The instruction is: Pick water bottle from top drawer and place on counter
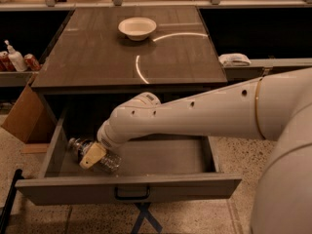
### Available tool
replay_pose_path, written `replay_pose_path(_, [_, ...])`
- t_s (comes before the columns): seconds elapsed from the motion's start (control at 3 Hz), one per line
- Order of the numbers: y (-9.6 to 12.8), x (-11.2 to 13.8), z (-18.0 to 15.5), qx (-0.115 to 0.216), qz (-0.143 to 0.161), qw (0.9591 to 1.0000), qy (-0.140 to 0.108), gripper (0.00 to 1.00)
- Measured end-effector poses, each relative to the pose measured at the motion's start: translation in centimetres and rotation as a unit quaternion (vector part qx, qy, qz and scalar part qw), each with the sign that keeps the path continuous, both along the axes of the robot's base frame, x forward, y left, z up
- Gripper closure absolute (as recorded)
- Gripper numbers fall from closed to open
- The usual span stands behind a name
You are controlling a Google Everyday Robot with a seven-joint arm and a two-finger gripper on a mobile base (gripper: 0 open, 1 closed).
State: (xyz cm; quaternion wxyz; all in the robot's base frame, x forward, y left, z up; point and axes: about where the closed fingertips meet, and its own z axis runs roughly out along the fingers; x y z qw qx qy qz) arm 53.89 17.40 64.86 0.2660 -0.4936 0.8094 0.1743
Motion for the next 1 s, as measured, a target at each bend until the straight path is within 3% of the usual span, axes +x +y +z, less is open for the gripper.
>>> replay_pose_path(1.0, [0.9,1.0,-3.3,-0.062,0.015,0.9979,-0.007,0.00])
